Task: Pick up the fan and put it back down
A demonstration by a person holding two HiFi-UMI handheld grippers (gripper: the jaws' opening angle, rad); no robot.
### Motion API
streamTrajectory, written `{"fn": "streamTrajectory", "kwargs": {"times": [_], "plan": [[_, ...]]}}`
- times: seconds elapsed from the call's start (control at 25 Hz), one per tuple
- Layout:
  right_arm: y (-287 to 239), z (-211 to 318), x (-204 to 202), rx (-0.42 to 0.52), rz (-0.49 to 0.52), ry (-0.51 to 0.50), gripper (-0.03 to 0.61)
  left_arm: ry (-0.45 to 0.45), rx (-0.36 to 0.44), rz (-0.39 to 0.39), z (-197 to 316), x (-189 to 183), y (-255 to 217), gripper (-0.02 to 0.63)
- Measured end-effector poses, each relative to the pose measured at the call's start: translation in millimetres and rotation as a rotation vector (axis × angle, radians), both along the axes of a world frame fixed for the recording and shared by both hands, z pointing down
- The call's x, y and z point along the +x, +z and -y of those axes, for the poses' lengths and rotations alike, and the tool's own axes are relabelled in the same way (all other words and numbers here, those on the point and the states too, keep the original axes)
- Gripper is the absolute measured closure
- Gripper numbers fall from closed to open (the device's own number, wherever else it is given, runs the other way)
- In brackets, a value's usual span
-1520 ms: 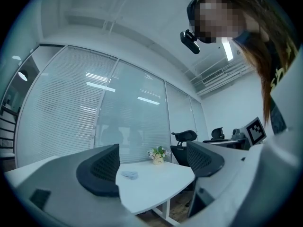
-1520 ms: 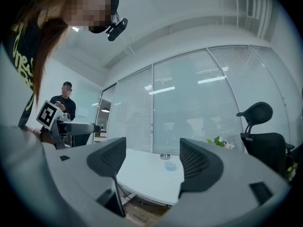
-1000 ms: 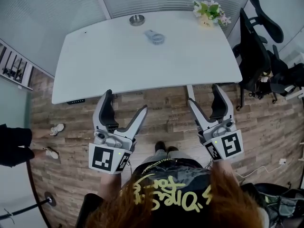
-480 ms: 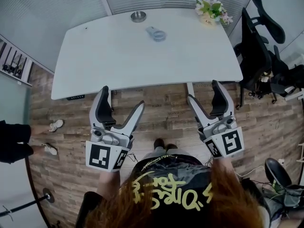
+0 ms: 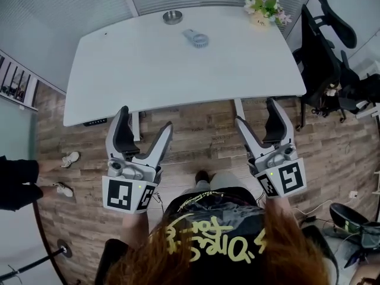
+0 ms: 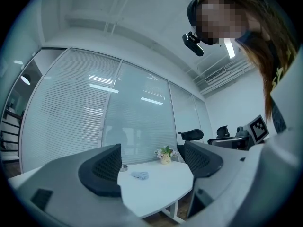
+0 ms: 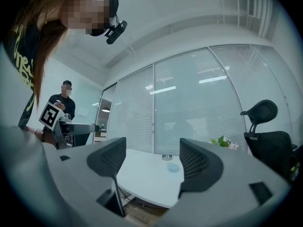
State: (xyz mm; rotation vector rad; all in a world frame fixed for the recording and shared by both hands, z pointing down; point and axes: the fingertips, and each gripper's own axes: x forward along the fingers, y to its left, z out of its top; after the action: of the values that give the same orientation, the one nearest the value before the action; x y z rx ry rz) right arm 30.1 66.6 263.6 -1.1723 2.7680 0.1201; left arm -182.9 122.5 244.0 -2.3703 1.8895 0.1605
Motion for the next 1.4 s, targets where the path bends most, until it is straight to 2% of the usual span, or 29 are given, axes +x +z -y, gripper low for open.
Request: {"fn": "streamTrajectory", "kwargs": {"times": [0.24, 0.6, 1.4], "plan": [[13, 3, 7, -0.036, -0.019, 0.031, 0.242, 0.030, -0.028, -0.011, 13, 1, 12, 0.199], [14, 31, 0, -0.029, -0.010, 0.011, 0.242, 0.025, -0.014, -0.012, 38, 2, 8, 0.202], [2, 197, -50, 0.005, -0.008, -0.090, 0.242, -0.009, -0.004, -0.004, 194, -24, 0, 0.204]]}}
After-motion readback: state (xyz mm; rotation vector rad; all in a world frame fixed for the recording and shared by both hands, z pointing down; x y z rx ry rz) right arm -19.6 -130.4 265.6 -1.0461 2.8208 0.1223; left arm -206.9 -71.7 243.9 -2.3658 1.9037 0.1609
